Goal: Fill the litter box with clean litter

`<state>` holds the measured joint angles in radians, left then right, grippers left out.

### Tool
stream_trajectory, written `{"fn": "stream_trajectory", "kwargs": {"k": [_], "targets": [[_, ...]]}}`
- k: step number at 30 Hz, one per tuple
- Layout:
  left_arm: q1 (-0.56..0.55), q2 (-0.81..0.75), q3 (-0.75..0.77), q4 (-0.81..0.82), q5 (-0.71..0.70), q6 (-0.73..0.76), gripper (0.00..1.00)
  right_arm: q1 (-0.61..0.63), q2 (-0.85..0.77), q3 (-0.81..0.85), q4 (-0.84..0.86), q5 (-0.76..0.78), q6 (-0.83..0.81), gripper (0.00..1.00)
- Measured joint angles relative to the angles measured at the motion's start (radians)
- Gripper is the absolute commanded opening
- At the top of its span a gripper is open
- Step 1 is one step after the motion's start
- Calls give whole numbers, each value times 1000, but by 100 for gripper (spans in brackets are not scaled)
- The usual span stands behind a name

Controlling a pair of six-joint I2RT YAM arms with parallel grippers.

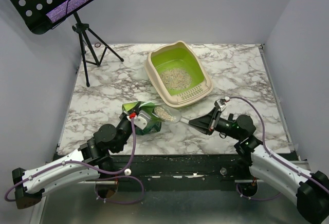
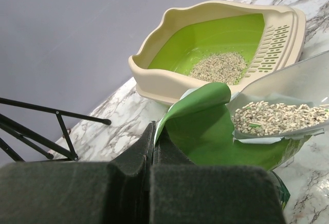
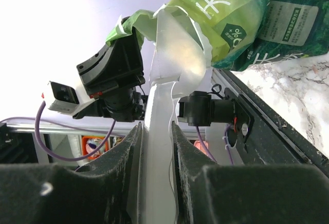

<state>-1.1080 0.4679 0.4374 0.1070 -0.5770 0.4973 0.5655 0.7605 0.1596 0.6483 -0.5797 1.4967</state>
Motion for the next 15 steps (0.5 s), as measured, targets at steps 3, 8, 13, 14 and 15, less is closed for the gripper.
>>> {"fn": "stream_trajectory", "kwargs": {"k": [3,8,13,14,15], "targets": [[0,0,0,2,-6,0,0,0,-60,2,-77,24,3,0],[0,0,0,4,-11,0,0,0,-111,33,-184,51,3,1],[0,-2,0,5,-17,0,0,0,-120,73,-247,60,6,0],[0,-3,0,5,-18,0,0,0,-120,80,-255,60,7,0],[0,-5,0,5,-18,0,0,0,-120,90,-262,61,10,0]]}}
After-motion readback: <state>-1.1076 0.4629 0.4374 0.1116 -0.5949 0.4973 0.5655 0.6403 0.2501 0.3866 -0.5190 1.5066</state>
